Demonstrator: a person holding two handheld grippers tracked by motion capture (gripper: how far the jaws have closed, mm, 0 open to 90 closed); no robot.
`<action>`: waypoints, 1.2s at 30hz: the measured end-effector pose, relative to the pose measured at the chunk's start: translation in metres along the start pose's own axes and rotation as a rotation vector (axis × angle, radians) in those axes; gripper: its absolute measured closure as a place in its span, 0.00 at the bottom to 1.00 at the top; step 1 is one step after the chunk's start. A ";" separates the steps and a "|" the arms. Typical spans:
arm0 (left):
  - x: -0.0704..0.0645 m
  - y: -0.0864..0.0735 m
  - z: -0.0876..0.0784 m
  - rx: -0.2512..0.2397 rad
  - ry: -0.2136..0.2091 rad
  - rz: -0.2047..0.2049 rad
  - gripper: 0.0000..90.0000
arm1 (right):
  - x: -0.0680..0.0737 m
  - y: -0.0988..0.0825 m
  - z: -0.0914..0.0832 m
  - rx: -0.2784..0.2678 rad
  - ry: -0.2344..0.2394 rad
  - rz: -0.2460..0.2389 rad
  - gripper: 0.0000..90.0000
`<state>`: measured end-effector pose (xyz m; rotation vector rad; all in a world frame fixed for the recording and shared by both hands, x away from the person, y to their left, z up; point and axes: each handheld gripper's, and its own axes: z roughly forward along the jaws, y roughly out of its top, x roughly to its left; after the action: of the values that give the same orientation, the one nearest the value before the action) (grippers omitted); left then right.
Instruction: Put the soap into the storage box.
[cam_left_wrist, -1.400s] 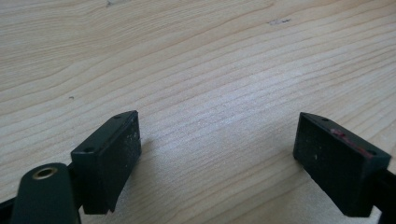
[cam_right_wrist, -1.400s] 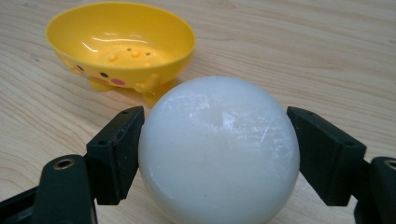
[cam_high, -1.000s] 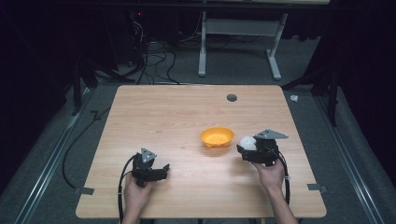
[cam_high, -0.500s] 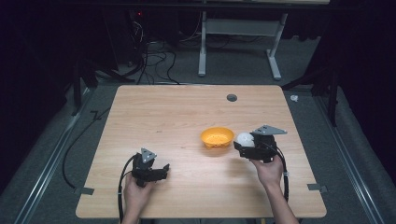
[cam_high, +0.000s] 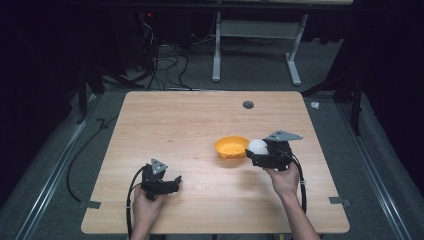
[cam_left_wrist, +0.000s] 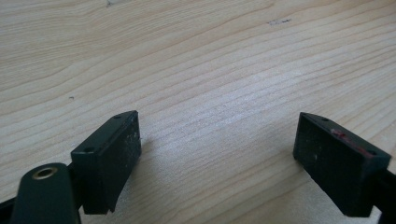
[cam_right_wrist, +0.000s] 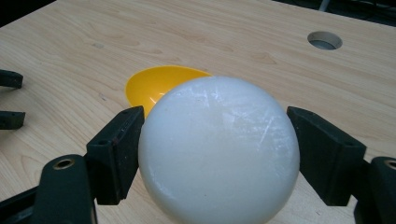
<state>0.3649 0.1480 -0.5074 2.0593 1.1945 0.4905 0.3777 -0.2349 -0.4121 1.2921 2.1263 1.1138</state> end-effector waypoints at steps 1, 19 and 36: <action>0.000 0.000 0.000 0.000 0.000 0.000 0.17 | 0.000 0.001 0.000 0.000 0.002 -0.003 0.26; 0.000 0.000 0.000 0.000 -0.001 0.001 0.17 | 0.011 0.023 0.016 0.009 0.040 -0.028 0.26; 0.000 0.000 0.000 0.000 -0.001 0.002 0.17 | 0.017 0.033 0.040 0.045 0.056 -0.032 0.26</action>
<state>0.3649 0.1480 -0.5074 2.0604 1.1924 0.4900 0.4148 -0.1951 -0.4086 1.2562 2.2166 1.1074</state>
